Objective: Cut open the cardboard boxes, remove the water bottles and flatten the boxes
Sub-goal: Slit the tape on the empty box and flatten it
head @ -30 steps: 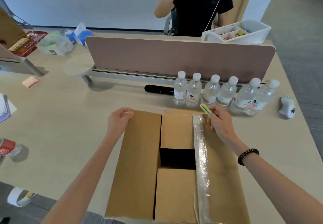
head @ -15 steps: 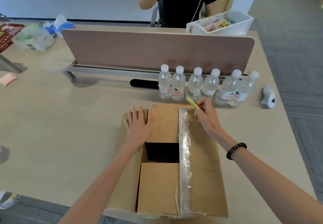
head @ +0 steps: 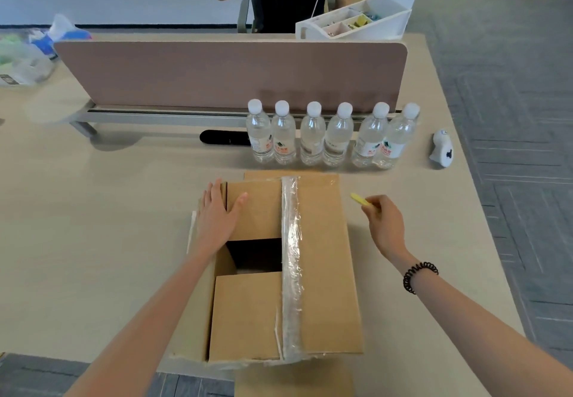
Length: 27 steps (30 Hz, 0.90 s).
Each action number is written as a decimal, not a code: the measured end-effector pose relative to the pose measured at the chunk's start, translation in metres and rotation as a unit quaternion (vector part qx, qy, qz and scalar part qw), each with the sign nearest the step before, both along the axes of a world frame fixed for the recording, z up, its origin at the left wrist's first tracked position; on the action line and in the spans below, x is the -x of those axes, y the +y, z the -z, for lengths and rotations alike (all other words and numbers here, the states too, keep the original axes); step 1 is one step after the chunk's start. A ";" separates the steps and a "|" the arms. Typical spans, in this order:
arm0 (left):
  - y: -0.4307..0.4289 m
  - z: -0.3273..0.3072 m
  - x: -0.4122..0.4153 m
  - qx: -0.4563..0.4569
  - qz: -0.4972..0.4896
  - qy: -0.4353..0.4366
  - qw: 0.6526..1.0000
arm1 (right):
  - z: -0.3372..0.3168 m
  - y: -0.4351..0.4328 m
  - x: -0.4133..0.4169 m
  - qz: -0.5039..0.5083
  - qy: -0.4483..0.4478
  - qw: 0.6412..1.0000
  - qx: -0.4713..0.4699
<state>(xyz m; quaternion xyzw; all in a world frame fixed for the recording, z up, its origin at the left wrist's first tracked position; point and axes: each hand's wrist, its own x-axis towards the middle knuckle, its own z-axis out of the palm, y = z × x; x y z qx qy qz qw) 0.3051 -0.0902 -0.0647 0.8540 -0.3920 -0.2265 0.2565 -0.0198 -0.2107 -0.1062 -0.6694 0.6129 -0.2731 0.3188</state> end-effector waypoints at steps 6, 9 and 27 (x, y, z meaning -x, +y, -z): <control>-0.002 0.007 -0.001 0.024 -0.004 0.014 1.000 | 0.040 0.018 0.034 -0.032 0.119 0.992 0.025; -0.002 0.008 -0.002 0.029 -0.004 0.014 0.999 | 0.050 0.021 0.037 -0.054 0.190 0.979 0.046; -0.001 0.006 0.001 0.044 -0.020 0.045 0.998 | -0.047 -0.007 -0.045 0.063 -0.046 0.990 0.121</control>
